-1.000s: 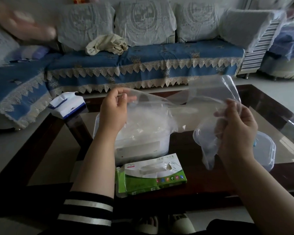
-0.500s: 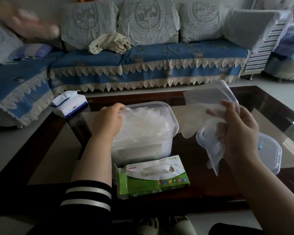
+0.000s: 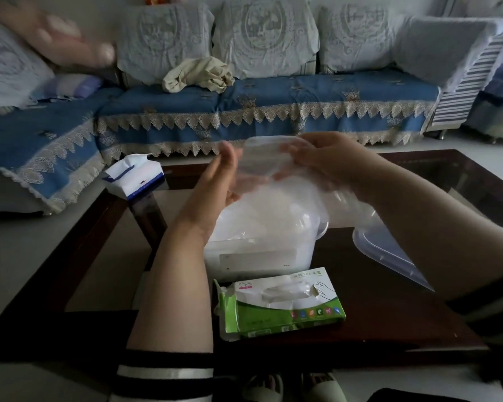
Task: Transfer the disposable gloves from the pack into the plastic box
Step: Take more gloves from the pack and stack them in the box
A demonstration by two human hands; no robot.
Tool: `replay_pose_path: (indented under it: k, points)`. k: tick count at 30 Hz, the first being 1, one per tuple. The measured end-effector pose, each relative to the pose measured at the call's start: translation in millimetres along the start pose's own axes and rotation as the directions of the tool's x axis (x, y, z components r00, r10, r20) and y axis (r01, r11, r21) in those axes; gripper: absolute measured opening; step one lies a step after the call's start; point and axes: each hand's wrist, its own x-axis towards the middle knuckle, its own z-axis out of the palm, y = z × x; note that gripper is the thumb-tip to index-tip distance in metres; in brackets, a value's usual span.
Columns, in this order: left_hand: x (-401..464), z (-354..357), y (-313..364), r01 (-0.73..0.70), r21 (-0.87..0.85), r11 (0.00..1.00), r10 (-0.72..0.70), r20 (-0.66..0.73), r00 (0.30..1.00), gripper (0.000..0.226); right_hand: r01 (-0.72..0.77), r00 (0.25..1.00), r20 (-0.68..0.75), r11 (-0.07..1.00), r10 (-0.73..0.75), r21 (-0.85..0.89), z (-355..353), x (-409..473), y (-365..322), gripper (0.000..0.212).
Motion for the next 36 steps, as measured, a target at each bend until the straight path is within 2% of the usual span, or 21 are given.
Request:
replay_pose_path:
  k: [2, 4, 6, 8, 10, 13, 17, 18, 20, 22, 23, 24, 26, 28, 31, 34, 36]
  points:
    - [-2.1, -3.8, -1.4, 0.035, 0.04, 0.999, -0.031, -0.096, 0.995, 0.071, 0.028, 0.998, 0.061, 0.988, -0.018, -0.153, 8.3, 23.7, 3.3, 0.018]
    - [-2.8, -8.0, -6.6, 0.086, 0.233, 0.969, -0.022, -0.264, 0.964, 0.063, 0.061, 0.991, 0.135, 0.964, -0.027, -0.258, 18.8, 46.5, 9.9, 0.015]
    - [-5.2, -12.3, -13.5, 0.147, 0.525, 0.839, 0.048, -0.34, 0.939, 0.056, 0.121, 0.986, 0.153, 0.91, -0.065, -0.396, 30.0, 66.6, 17.8, 0.023]
    - [-7.5, -15.2, -20.8, 0.203, 0.689, 0.696, 0.074, -0.35, 0.934, 0.056, 0.179, 0.982, 0.154, 0.832, -0.113, -0.525, 40.9, 81.3, 28.3, 0.038]
    - [-6.5, -19.2, -27.9, 0.238, 0.755, 0.611, 0.093, -0.367, 0.925, 0.056, 0.178, 0.982, 0.155, 0.778, -0.104, -0.603, 51.6, 89.6, 38.8, 0.048]
    - [-4.3, -23.0, -33.8, 0.274, 0.796, 0.54, 0.111, -0.39, 0.914, 0.054, 0.177, 0.984, 0.141, 0.693, -0.109, -0.698, 60.1, 91.4, 53.5, 0.052]
    - [-1.6, -22.9, -41.0, 0.284, 0.823, 0.492, 0.14, -0.397, 0.907, 0.048, 0.13, 0.96, -0.022, 0.513, -0.28, -0.848, 55.1, 81.4, 60.1, 0.046]
    - [-0.5, -21.9, -42.1, 0.282, 0.827, 0.486, 0.158, -0.401, 0.903, 0.046, 0.103, 0.943, -0.071, 0.487, -0.325, -0.867, 52.1, 78.1, 57.6, 0.041]
    - [1.1, -20.5, -46.0, 0.279, 0.834, 0.476, 0.18, -0.404, 0.897, 0.041, 0.047, 0.913, -0.167, 0.502, -0.373, -0.864, 48.2, 70.9, 48.4, 0.029]
    - [1.6, -19.8, -50.0, 0.27, 0.843, 0.466, 0.203, -0.399, 0.894, 0.036, 0.065, 0.934, -0.146, 0.557, -0.326, -0.828, 47.9, 64.2, 34.7, 0.026]
    - [2.7, -19.3, -51.2, 0.261, 0.85, 0.458, 0.224, -0.394, 0.891, 0.034, 0.105, 0.963, -0.063, 0.58, -0.262, -0.808, 50.1, 61.7, 28.9, 0.033]
    - [3.5, -19.4, -52.3, 0.251, 0.856, 0.452, 0.243, -0.389, 0.888, 0.033, 0.155, 0.983, 0.063, 0.59, -0.173, -0.792, 54.8, 58.9, 24.6, 0.046]
    - [4.5, -20.7, -51.7, 0.25, 0.866, 0.433, 0.246, -0.38, 0.892, 0.03, 0.205, 0.964, 0.263, 0.558, 0.025, -0.804, 67.1, 55.8, 25.0, 0.076]
    - [5.0, -20.3, -49.7, 0.295, 0.883, 0.364, 0.173, -0.375, 0.911, 0.031, 0.207, 0.928, 0.33, 0.496, 0.173, -0.843, 77.7, 58.0, 34.1, 0.09]
    - [7.5, -23.0, -48.9, 0.308, 0.935, 0.177, 0.041, -0.319, 0.947, 0.035, 0.192, 0.889, 0.354, 0.468, 0.289, -0.863, 90.0, 66.3, 52.2, 0.091]
    - [18.2, -30.2, -57.0, 0.293, 0.948, 0.127, -0.109, -0.28, 0.954, 0.042, 0.17, 0.855, 0.383, 0.509, 0.35, -0.844, 97.5, 72.0, 69.0, 0.077]
    - [24.9, -32.8, -60.4, 0.307, 0.948, 0.083, -0.218, -0.283, 0.934, 0.049, 0.177, 0.842, 0.403, 0.523, 0.358, -0.833, 100.8, 71.6, 75.4, 0.073]
